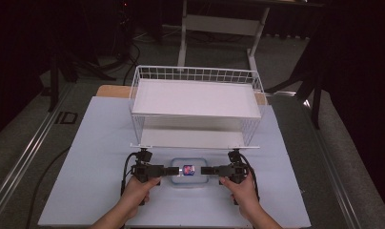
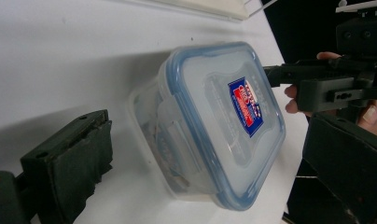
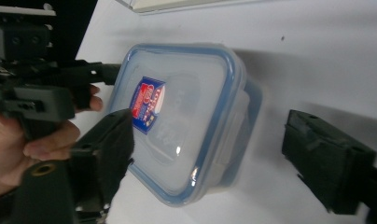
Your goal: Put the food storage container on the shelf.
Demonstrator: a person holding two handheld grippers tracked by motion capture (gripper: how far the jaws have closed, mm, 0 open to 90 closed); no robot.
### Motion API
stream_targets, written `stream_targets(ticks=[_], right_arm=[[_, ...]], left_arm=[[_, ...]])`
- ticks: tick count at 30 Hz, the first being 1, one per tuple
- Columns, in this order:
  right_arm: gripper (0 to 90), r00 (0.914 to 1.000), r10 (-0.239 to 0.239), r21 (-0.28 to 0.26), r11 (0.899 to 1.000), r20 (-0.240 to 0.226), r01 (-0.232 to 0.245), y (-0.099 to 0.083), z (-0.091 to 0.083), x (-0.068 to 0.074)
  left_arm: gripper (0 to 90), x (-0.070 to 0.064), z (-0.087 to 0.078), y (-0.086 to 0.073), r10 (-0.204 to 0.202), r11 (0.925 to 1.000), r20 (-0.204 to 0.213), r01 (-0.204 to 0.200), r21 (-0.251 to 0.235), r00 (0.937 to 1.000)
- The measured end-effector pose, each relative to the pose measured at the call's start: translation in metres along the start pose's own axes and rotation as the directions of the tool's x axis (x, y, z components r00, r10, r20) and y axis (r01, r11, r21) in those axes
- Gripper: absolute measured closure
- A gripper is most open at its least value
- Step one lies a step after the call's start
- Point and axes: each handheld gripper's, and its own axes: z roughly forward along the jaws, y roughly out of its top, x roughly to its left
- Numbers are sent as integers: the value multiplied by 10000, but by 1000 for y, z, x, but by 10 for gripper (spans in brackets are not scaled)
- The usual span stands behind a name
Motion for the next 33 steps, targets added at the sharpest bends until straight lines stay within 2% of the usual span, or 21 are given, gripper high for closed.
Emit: stream_targets(ticks=[2, 4, 7, 10, 13, 14, 19, 22, 25, 30, 33], right_arm=[[217, 9999, 125, 123, 9998, 96, -126, 1, 3, 0], [237, 9994, 338, 213, 9992, 16, -339, 2, 5, -1], [283, 9989, 477, 325, 9983, -15, -476, 3, 8, -2], [321, 9987, 504, 469, 9976, 34, -505, 3, 10, -1], [385, 9979, 642, 647, 9959, -18, -639, 2, 13, 1], [386, 9978, 658, 594, 9960, 109, -663, 1, 14, 2], [394, 9979, 638, 675, 9956, 121, -645, 1, 14, 3], [397, 9980, 614, 703, 9956, 138, -622, 1, 13, 3], [397, 9978, 636, 635, 9959, 195, -647, -1, 12, 4], [394, 9976, 443, 347, 9983, 539, -462, -6, 11, 12], [395, 9974, 138, 291, 9994, 712, -159, -9, 10, 17]], left_arm=[[118, -1, 2, 1, 53, 9999, -220, -51, 98, 9997], [155, 0, 4, 1, -126, 9998, -366, 133, 180, 9992], [165, 1, 7, 2, -490, 9978, -440, 509, 426, 9978], [192, 1, 9, 1, -532, 9970, -567, 562, 533, 9970], [207, 2, 12, 0, -929, 9934, -589, 965, 616, 9939], [209, 3, 13, -1, -914, 9932, -607, 954, 664, 9940], [280, 2, 16, 0, -805, 9922, -359, 835, 923, 9961], [329, 1, 13, 1, -914, 9914, -384, 946, 906, 9951], [423, -4, 8, 1, -598, 9954, -581, 639, 715, 9965], [428, -10, 6, -1, -343, 9962, -733, 399, 769, 9967], [431, -13, 5, -2, -73, 9970, -820, 136, 765, 9966]])
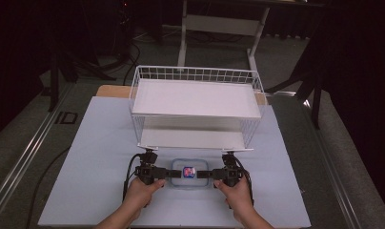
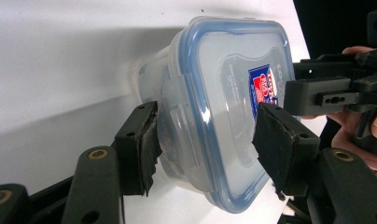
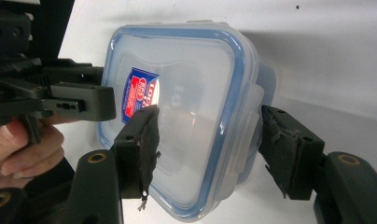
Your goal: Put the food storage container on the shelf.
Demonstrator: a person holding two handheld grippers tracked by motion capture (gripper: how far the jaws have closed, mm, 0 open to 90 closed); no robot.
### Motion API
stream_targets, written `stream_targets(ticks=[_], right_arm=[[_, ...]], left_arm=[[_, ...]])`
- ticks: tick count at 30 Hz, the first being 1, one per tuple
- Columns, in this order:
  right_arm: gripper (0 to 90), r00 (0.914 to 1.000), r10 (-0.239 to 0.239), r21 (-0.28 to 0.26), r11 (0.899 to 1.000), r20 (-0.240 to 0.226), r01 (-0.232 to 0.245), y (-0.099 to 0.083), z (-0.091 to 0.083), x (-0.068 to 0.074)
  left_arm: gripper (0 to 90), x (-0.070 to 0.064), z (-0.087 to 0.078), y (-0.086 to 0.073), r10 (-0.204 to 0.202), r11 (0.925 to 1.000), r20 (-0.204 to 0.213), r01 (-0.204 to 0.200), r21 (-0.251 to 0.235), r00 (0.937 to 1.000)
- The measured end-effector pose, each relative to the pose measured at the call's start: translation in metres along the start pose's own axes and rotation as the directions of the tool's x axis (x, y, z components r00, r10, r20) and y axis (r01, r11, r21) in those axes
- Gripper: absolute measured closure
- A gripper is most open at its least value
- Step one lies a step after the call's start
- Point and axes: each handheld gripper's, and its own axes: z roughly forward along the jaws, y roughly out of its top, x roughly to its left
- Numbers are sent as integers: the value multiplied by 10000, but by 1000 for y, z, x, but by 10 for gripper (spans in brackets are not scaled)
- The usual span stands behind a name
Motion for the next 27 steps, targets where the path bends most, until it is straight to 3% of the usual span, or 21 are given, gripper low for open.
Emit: stream_targets(ticks=[3, 6, 10, 15, 20, 27], right_arm=[[396, 9994, -239, -105, 9997, 232, 242, -4, -2, 5], [397, 9969, -677, -367, 9969, 401, 692, -8, -3, 10], [396, 9920, -1106, -491, 9923, 607, 1136, -11, -5, 15], [396, 9898, -1266, -545, 9900, 656, 1303, -13, -6, 17], [397, 9856, -1594, -822, 9831, 564, 1637, -7, -13, 23], [398, 9777, -1995, -1473, 9672, 653, 2072, 19, -26, 37]], left_arm=[[444, -4, -2, -4, 172, 9996, -96, -174, -221, 9998], [451, -12, -6, -12, 533, 9975, -484, -554, -430, 9974], [464, -16, -8, -17, 641, 9960, -683, -681, -571, 9956], [463, -20, -10, -17, 627, 9950, -784, -684, -726, 9949], [472, -27, -21, -8, 867, 9896, -735, -944, -1087, 9935], [472, -39, -33, 20, 1226, 9748, -892, -1368, -1760, 9884]])
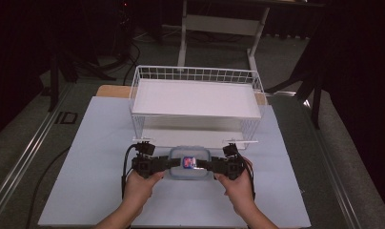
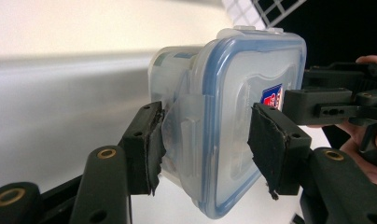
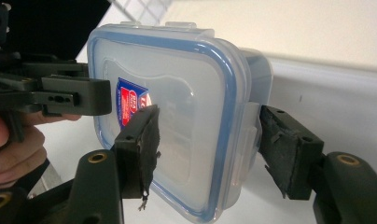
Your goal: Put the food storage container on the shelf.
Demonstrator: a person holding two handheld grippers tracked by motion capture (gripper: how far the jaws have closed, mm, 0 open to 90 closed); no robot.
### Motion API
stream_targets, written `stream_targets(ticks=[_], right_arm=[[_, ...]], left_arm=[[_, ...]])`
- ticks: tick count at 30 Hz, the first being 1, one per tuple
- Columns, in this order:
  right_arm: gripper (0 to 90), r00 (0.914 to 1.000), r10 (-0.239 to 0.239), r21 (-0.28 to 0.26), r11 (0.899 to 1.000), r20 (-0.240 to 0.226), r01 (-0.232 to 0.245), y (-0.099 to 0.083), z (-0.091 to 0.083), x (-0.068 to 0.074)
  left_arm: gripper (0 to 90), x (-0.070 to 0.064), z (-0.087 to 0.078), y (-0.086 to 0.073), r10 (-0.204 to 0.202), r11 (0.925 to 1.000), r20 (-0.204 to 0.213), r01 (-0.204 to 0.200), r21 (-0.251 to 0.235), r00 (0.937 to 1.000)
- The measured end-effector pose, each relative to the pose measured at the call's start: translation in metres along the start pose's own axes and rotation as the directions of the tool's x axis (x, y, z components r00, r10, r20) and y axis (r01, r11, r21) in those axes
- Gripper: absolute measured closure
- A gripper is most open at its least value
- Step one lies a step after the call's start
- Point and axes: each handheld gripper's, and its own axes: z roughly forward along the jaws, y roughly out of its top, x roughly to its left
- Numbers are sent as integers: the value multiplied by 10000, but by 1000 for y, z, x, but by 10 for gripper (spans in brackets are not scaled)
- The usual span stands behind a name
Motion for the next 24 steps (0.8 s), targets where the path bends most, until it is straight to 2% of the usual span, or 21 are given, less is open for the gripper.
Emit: stream_targets(ticks=[3, 7, 9, 12, 16, 20, 24], right_arm=[[398, 9999, -128, -332, 9994, 90, 131, 11, -2, 0], [397, 9991, -346, -734, 9966, 241, 362, 22, -3, -5], [397, 9989, -333, -830, 9959, 332, 360, 27, -2, -9], [398, 9980, -389, -857, 9954, 495, 430, 33, 2, -16], [398, 9966, -476, -1136, 9920, 671, 550, 38, 10, -26], [398, 9965, -398, -1373, 9893, 733, 496, 40, 18, -35], [397, 9966, -181, -1419, 9894, 800, 294, 37, 27, -42]], left_arm=[[470, -1, 1, 13, 218, 9991, -14, -218, -364, 9998], [469, 2, 8, 22, 298, 9975, 36, -296, -635, 9995], [469, 6, 15, 26, 370, 9966, 155, -357, -744, 9992], [467, 14, 25, 28, 240, 9960, 257, -217, -870, 9994], [465, 23, 36, 32, 459, 9928, 260, -427, -1118, 9986], [461, 30, 46, 37, 377, 9922, 210, -350, -1194, 9991], [454, 38, 54, 38, 535, 9927, 77, -524, -1086, 9985]])
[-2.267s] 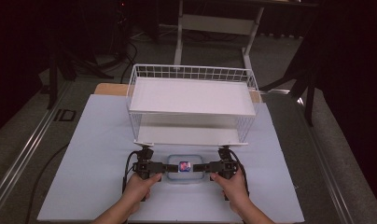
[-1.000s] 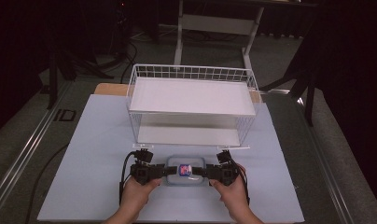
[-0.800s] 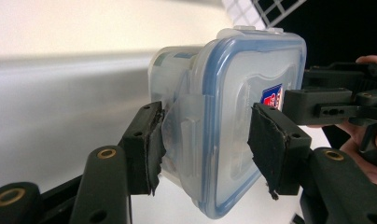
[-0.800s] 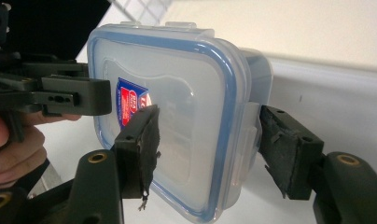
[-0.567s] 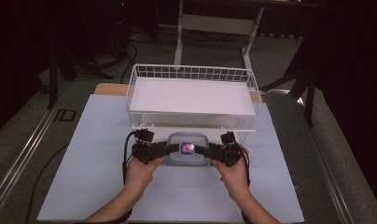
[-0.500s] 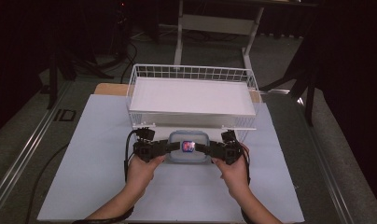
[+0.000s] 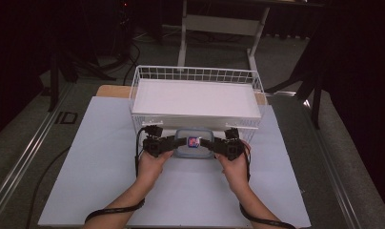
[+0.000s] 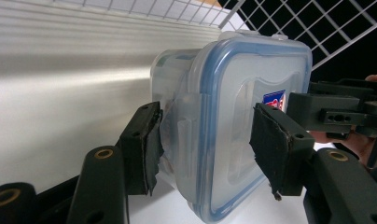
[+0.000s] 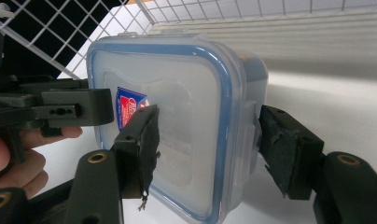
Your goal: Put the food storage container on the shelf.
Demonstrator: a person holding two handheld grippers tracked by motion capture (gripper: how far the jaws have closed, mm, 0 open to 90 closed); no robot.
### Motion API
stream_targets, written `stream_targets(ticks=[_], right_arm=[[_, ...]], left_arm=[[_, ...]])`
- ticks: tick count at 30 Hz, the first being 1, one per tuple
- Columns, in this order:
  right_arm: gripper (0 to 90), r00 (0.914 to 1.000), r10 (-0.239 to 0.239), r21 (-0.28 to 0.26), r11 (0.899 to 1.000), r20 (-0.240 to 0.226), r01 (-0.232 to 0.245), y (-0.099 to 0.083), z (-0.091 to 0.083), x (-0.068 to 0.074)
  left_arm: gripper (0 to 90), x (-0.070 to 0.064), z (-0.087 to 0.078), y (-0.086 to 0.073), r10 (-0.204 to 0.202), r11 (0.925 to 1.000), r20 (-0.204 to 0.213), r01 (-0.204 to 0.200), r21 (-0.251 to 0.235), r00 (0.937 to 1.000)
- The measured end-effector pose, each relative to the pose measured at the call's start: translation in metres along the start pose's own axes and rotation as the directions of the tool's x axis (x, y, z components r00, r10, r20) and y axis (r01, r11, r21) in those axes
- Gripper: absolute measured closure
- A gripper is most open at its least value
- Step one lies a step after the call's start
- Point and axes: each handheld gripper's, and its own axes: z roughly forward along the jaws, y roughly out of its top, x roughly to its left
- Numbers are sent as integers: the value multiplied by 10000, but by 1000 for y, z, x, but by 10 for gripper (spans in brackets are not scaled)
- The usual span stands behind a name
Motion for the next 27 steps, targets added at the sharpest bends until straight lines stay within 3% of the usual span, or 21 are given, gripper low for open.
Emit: stream_targets(ticks=[11, 17, 20, 26, 27], right_arm=[[395, 9996, 195, 7, 9998, 214, -195, -2, 19, -12], [386, 9989, 458, -116, 9989, 16, -458, 0, 23, -20], [373, 9996, 265, -58, 9996, 84, -265, 0, 25, -21], [369, 9997, 239, -442, 9987, -10, -239, -1, 27, -22], [362, 10000, 15, -596, 9982, -34, -17, 0, 28, -22]], left_arm=[[452, 16, 16, 0, -43, 10000, -153, 43, -20, 9999], [453, 15, 19, 3, 42, 10000, -209, -42, 13, 9998], [449, 16, 20, 3, 0, 10000, -187, -1, -65, 9998], [384, 17, 24, 0, 337, 9989, -357, -348, -306, 9988], [368, 17, 26, 0, 261, 9992, -343, -272, -300, 9991]])
